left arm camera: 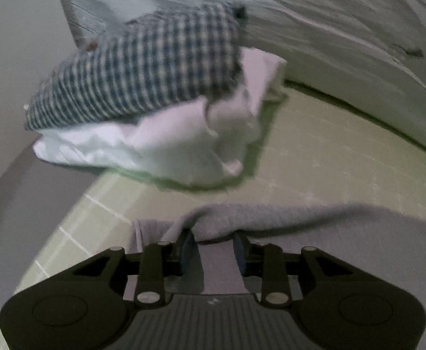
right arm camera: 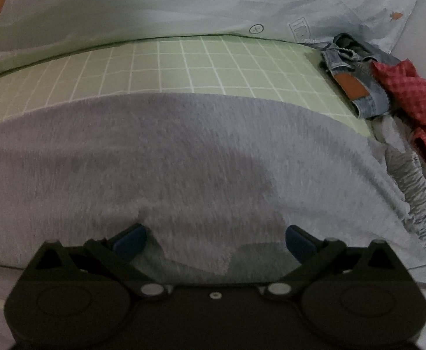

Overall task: Fold clothes
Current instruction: 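Grasp the sweatpants edge with the left tool and pull it flat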

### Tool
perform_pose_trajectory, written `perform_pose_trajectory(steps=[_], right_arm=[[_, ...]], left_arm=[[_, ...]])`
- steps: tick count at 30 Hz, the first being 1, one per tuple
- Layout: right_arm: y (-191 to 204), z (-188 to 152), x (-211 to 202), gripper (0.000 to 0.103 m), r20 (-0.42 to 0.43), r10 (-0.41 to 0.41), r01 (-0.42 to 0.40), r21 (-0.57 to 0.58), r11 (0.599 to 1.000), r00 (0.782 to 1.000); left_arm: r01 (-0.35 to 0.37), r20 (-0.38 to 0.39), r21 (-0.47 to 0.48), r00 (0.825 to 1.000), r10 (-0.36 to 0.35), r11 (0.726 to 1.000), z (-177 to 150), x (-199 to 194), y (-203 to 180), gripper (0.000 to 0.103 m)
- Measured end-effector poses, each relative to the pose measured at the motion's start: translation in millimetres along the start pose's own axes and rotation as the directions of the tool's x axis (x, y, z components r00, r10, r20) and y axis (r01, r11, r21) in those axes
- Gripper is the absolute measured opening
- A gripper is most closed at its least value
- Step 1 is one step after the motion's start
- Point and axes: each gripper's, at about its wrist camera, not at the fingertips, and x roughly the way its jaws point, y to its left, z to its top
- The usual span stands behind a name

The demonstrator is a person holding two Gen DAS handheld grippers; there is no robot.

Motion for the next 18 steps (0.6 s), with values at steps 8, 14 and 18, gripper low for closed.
perform_pose_trajectory(steps=[8, 14, 18], right_arm=[[-5, -4, 2, 0.103, 0.002, 0.023, -0.023, 0.054, 0.998, 1.0], [-4, -5, 1, 0.103, 0.006, 0.013, -0.014, 0.066, 0.998, 1.0], [-3, -5, 1, 0.103, 0.003, 0.007, -0.007, 0.071, 0.997, 1.0]], left_arm=[[-0.153, 0.125, -0.144, 0.977, 0.171, 0.978, 27, -10, 23, 0.045], [-0.086, 0.134, -0.199, 0.984, 0.114, 0.976, 9, -34, 34, 0.05], [0.018, 0.109, -0.09, 0.994, -0.008, 0.996, -17, -43, 20, 0.047]])
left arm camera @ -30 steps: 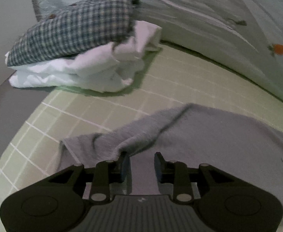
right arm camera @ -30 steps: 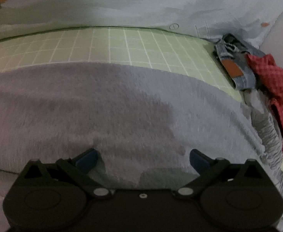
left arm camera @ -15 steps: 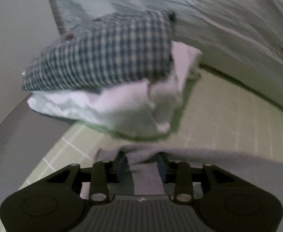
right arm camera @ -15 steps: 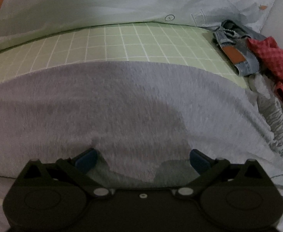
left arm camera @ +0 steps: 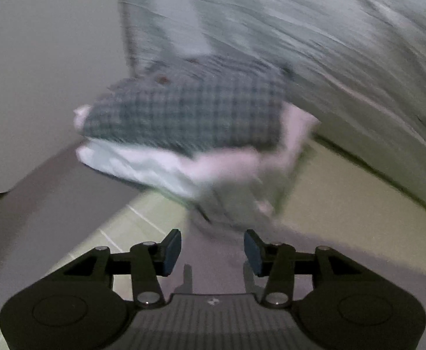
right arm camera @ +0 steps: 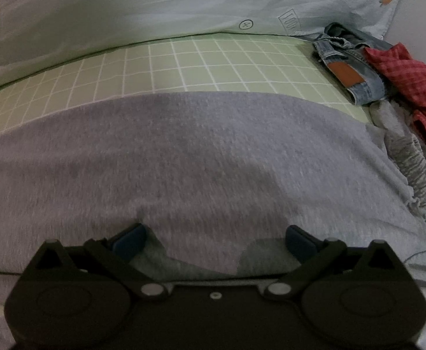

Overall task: Fold clothes
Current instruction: 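Grasp the sweatpants edge with the left tool and pull it flat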

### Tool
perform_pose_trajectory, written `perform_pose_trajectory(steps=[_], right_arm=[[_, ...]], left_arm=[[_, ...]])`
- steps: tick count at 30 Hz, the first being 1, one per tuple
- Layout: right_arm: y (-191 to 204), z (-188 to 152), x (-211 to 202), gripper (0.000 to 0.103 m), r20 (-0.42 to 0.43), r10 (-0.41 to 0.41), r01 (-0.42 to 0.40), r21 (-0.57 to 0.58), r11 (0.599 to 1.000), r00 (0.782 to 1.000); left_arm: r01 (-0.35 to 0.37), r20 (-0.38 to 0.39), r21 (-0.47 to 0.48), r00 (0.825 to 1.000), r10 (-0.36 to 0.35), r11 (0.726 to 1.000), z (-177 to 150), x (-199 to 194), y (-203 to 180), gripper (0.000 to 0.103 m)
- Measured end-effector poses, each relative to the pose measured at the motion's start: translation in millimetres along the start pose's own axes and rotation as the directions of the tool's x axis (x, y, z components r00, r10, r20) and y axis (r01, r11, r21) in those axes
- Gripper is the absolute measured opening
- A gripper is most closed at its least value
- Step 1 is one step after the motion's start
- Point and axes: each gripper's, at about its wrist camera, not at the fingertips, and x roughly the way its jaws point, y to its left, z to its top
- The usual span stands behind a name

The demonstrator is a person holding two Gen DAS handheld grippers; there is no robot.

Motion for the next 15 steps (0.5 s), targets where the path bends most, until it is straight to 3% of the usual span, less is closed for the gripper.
perform_pose_trajectory(steps=[3, 6, 11, 15], right_arm=[[0, 0, 0, 0.103, 0.0, -0.003, 0.003, -0.003, 1.0, 1.0], [1, 1, 0, 0.103, 0.0, -0.006, 0.006, -0.007, 1.0, 1.0], [1, 0, -1, 0.103, 0.0, -0.009, 0.009, -0.005, 1.0, 1.0], [1, 0, -1, 0.103, 0.002, -0.011, 0.011, -0.002, 1.0, 1.0]], left_arm=[[0.074, -0.04, 0.086, 0.997, -0.071, 0.993, -18, -2, -14, 0.047], [0.1, -0.074, 0.111, 0.993, -0.092, 0.989, -26, 6, -21, 0.047], [0.079, -0.099, 0.035, 0.992, -0.075, 0.996, -18, 31, -13, 0.047], [0.04, -0.093, 0.047, 0.995, -0.036, 0.998, -5, 49, -9, 0.053]])
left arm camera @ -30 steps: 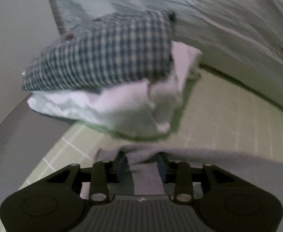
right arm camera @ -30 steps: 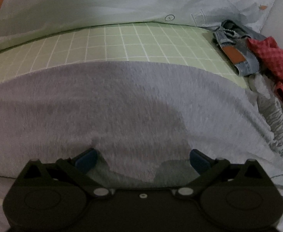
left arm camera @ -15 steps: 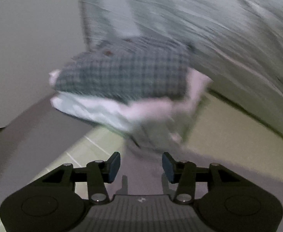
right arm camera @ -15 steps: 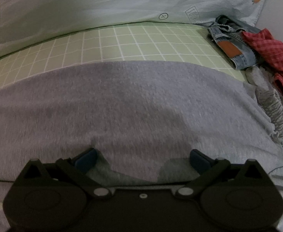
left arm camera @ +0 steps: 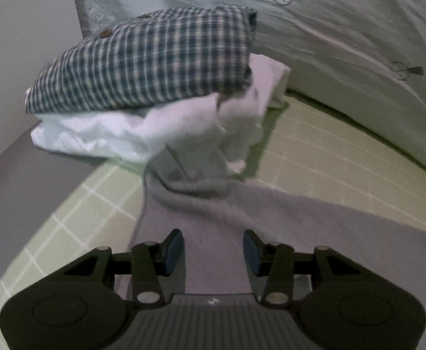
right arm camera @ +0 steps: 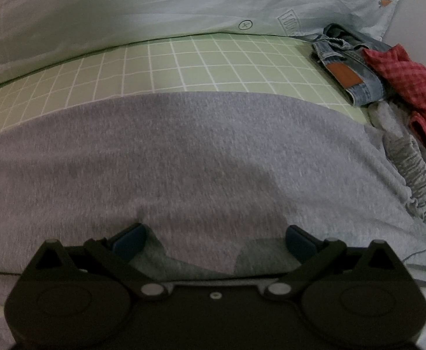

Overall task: Fold clothes
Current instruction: 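Grasp the sweatpants edge with the left tool and pull it flat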

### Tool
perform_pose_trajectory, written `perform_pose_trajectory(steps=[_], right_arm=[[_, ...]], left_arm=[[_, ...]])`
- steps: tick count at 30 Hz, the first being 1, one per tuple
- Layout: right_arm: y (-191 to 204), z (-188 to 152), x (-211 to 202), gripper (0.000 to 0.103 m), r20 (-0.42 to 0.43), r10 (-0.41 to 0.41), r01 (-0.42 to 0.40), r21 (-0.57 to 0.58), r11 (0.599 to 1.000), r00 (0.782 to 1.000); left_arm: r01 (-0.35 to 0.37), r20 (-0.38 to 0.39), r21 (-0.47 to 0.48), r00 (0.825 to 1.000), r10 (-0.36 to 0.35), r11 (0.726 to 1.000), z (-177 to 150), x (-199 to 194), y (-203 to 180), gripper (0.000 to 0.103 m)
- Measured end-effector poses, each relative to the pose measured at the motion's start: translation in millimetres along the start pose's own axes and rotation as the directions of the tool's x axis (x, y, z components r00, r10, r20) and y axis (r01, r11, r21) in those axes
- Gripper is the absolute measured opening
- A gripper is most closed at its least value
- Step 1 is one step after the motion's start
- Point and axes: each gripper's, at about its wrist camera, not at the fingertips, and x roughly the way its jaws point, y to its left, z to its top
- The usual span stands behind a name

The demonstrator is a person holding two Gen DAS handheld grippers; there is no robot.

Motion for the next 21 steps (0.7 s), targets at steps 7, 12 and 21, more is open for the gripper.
perform_pose_trajectory(steps=[7, 12, 21], right_arm=[[-8, 1, 2, 0.102, -0.004, 0.042, -0.042, 0.004, 0.999, 0.999], [-39, 1, -22, 0.1, 0.147, 0.027, -0.029, 0.009, 1.0, 0.989], [-156, 14, 11, 0.043, 0.139, -0.163, 0.136, 0.18, 0.974, 0.977]], left_arm=[[-0.077, -0.03, -0.09, 0.997, 0.075, 0.993, 10, 3, 5, 0.061], [-0.043, -0.041, -0.061, 0.998, 0.04, 0.997, -16, -24, -9, 0.067], [-0.04, -0.066, 0.022, 0.997, 0.041, 0.999, -54, -49, -23, 0.083]])
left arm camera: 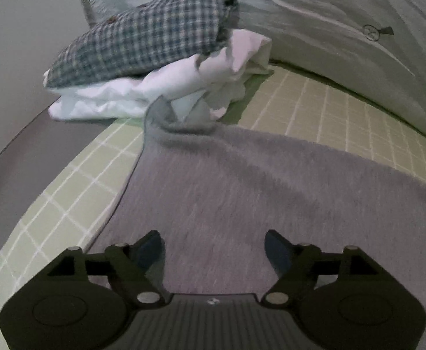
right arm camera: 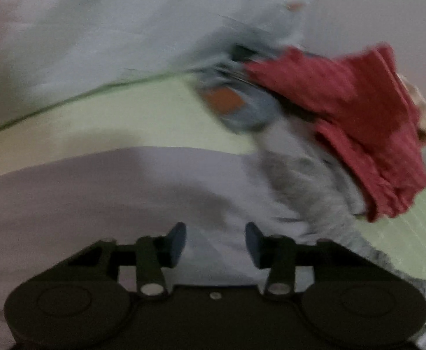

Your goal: Fold clothes

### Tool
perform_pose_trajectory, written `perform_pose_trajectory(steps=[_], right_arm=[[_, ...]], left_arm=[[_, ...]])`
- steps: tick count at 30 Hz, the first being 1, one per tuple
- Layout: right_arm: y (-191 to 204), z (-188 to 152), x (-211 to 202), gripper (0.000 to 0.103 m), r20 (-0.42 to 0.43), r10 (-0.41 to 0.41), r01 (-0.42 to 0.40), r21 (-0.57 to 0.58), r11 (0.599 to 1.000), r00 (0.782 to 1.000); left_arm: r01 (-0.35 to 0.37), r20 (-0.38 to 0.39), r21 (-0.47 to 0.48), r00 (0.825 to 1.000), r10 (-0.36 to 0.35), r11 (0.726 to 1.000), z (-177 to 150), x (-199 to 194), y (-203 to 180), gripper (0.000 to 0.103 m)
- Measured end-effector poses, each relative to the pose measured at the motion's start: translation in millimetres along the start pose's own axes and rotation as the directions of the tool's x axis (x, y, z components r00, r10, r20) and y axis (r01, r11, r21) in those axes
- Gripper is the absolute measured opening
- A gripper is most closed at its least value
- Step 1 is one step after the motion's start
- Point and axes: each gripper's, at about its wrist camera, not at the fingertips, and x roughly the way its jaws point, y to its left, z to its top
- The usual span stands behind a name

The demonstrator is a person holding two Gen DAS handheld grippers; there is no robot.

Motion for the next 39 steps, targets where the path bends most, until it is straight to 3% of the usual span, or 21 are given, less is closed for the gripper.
perform_pose_trajectory(steps=[3, 11, 13, 17, 19, 21, 23, 26, 28, 30, 39], right_arm=[[-26, 10, 30, 0.03, -0.025, -0.04, 0.041, 0.029, 0.999, 0.999], [-67, 49, 74, 0.034, -0.003, -0.109, 0.108, 0.157, 0.982, 0.994], [-76, 57, 79, 0.052, 0.004, -0.12, 0.117, 0.195, 0.974, 0.993], [-75, 59, 75, 0.059, -0.004, -0.138, 0.135, 0.248, 0.959, 0.99], [-69, 53, 63, 0.075, 0.004, -0.124, 0.118, 0.271, 0.955, 0.992], [-55, 42, 43, 0.083, 0.028, -0.117, 0.107, 0.244, 0.964, 0.993], [-40, 27, 25, 0.084, 0.034, -0.104, 0.095, 0.205, 0.974, 0.994], [-20, 0, -2, 0.085, 0.025, -0.065, 0.061, 0.151, 0.987, 0.998], [-9, -20, -20, 0.086, 0.008, -0.045, 0.043, 0.13, 0.991, 0.999], [-1, -36, -29, 0.086, -0.012, -0.017, 0.019, 0.12, 0.993, 1.0], [18, -92, -70, 0.086, -0.065, 0.016, -0.013, 0.053, 0.999, 0.998]], left_arm=[[-0.002, -0.011, -0.005, 1.0, 0.002, 1.0, -3, -1, 8, 0.09], [-0.056, -0.059, -0.027, 0.997, 0.055, 0.998, -11, -16, 32, 0.091], [-0.057, -0.06, -0.03, 0.997, 0.055, 0.998, -15, -23, 39, 0.091], [-0.048, -0.06, -0.071, 0.997, 0.043, 0.996, -22, -30, 50, 0.091], [-0.054, -0.059, -0.093, 0.997, 0.049, 0.994, -25, -27, 50, 0.091], [-0.059, -0.038, -0.108, 0.998, 0.055, 0.992, -27, -25, 48, 0.091], [-0.063, -0.015, -0.105, 0.998, 0.062, 0.992, -27, -23, 45, 0.089], [-0.059, 0.035, -0.089, 0.997, 0.063, 0.994, -27, -23, 42, 0.075], [-0.055, 0.068, -0.077, 0.996, 0.06, 0.996, -27, -24, 40, 0.053], [-0.051, 0.084, -0.056, 0.995, 0.056, 0.997, -26, -25, 39, 0.021], [-0.035, 0.106, -0.007, 0.994, 0.036, 0.999, -40, -34, 60, 0.015]])
